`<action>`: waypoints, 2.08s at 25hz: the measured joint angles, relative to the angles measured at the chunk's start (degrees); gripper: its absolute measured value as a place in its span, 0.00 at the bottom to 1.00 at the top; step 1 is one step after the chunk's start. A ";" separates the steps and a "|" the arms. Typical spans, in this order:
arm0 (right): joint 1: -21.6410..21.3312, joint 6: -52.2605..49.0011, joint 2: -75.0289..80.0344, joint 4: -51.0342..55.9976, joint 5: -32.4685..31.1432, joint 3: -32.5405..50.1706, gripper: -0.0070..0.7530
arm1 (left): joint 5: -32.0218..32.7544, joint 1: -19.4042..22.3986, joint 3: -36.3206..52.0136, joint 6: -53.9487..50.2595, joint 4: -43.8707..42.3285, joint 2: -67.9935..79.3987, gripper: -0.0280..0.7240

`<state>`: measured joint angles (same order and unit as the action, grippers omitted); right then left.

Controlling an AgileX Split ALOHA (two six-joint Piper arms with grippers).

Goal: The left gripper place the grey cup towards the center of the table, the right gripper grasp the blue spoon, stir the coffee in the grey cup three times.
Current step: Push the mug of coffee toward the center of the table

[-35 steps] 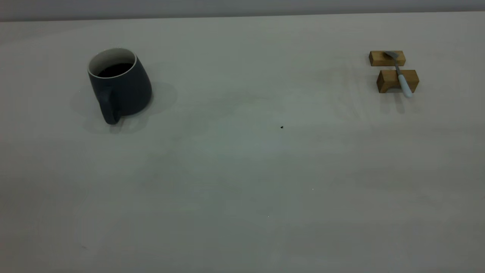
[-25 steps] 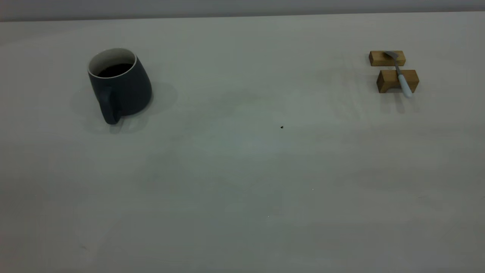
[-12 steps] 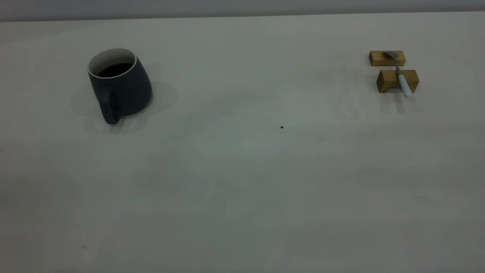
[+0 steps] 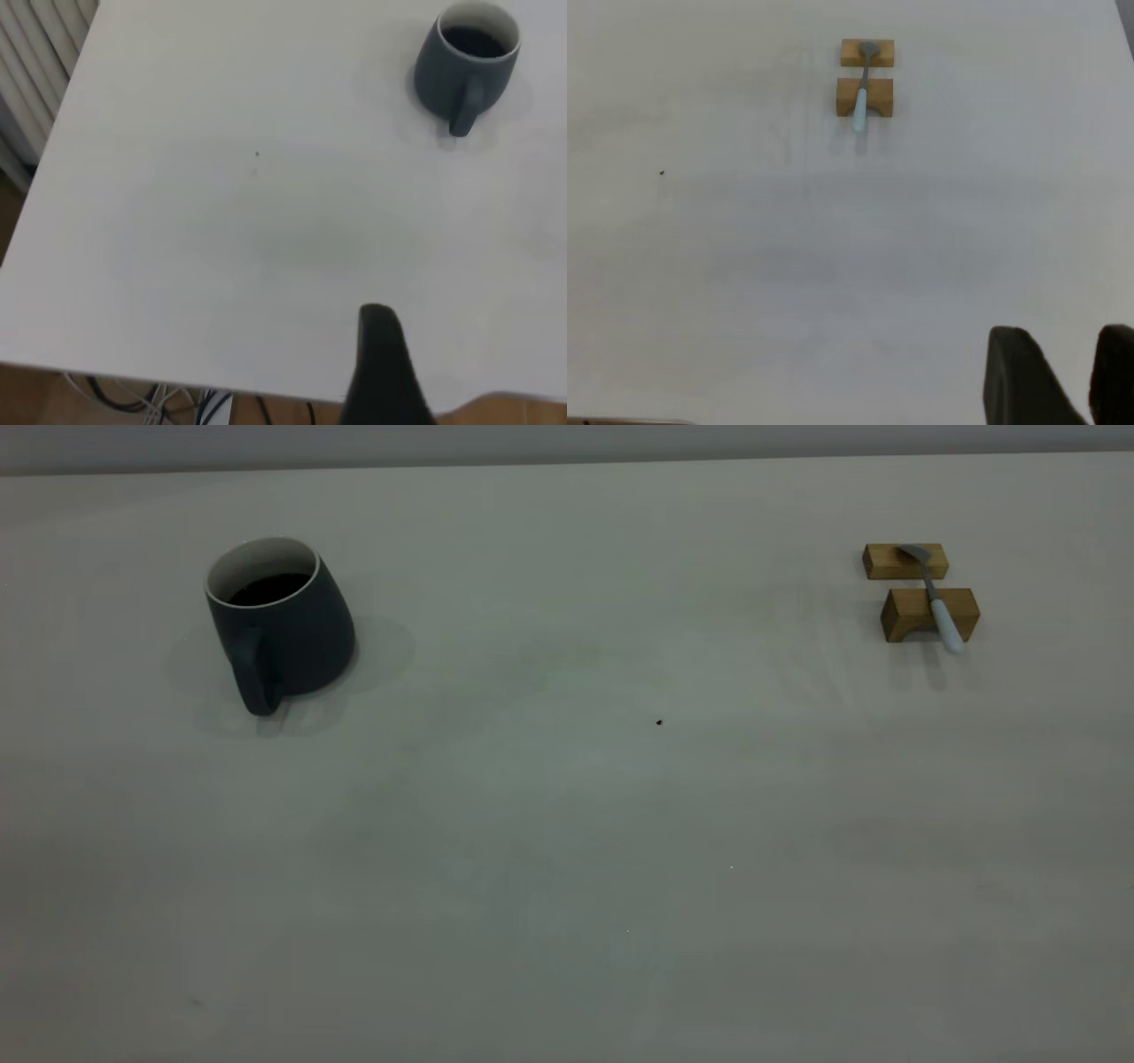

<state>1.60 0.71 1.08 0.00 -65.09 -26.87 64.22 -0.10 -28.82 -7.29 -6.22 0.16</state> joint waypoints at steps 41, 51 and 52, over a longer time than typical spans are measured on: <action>0.00 0.00 0.00 0.00 0.00 0.00 0.32 | -46.94 -8.78 -32.14 -4.84 -1.33 115.29 0.82; 0.00 0.00 0.00 0.00 0.00 0.00 0.32 | -52.71 -9.69 -34.47 -4.96 -0.96 122.68 0.82; 0.00 0.00 0.00 0.00 0.00 0.00 0.32 | -53.30 -9.69 -34.47 -4.96 -0.95 123.08 0.82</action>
<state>1.60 0.72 1.08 0.00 -65.09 -26.87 10.92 -9.78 -63.30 -12.25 -7.18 123.24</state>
